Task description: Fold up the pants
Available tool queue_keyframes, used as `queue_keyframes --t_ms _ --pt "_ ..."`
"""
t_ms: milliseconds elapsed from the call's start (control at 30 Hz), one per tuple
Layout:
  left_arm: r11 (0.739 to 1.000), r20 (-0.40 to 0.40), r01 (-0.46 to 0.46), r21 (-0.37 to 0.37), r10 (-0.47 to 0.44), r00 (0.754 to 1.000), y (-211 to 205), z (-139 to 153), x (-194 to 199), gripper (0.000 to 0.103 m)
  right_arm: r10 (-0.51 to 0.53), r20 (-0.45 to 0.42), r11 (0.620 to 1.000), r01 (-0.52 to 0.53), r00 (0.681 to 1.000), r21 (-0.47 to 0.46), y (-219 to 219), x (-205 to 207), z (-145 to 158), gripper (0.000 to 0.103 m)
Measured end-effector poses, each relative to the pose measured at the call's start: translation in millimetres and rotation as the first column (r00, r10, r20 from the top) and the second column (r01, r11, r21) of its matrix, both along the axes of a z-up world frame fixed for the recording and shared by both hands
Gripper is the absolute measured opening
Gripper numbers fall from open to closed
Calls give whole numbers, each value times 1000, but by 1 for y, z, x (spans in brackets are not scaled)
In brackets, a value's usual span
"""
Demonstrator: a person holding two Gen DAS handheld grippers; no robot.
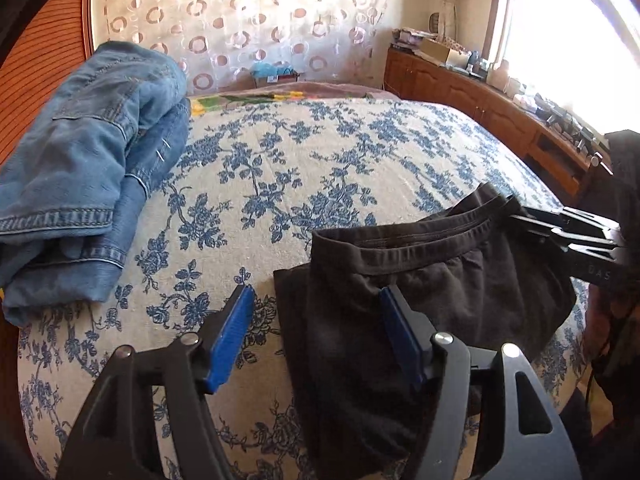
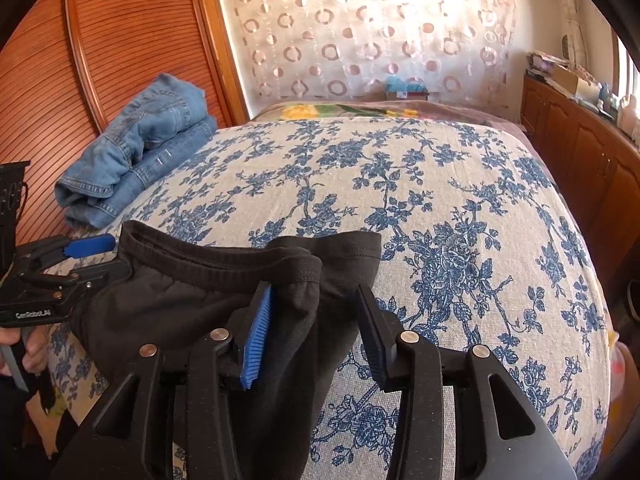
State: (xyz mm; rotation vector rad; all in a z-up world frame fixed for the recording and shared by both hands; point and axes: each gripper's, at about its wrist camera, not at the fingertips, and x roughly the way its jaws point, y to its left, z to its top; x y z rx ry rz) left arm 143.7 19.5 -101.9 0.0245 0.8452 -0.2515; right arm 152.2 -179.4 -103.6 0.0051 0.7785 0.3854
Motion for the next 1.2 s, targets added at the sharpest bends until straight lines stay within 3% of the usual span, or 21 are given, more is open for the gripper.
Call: queue_keyframes --t_ms 200,500,633,767,833,867,900,967,1100,1200 --pt "1000 -29 4 -8 -4 1000 2 -8 3 66 -19 -12 1000 20 1000 13 -5 3 -1 54" --pt "999 -37 15 -47 -17 999 7 -6 8 65 23 -79 999 -20 997 31 -1 9 -6 56" --pt "997 -41 37 -66 -40 998 6 -4 9 46 46 -91 999 -44 995 22 4 10 -6 57" --pt "994 -46 66 -89 -70 997 3 -3 7 26 68 -106 997 -65 992 39 4 11 -6 45" --pt "992 -46 75 -104 -80 996 2 -1 6 10 86 -118 995 -79 989 64 3 12 -6 34" --pt "992 -39 79 -99 -83 996 1 1 4 7 97 -119 993 -89 988 71 4 11 -6 25" --pt "991 -25 87 -105 -90 996 0 4 2 6 108 -116 992 -99 987 76 4 9 -4 18" --pt "986 2 106 -130 -107 994 -2 14 -3 5 115 -93 989 -105 989 105 -1 5 4 14" --pt "977 80 132 -166 -120 990 -7 44 -4 4 89 -12 988 -87 996 126 -13 -3 32 13" --pt "977 112 147 -152 -130 985 -19 58 8 4 82 22 990 -83 996 114 -24 2 49 13"
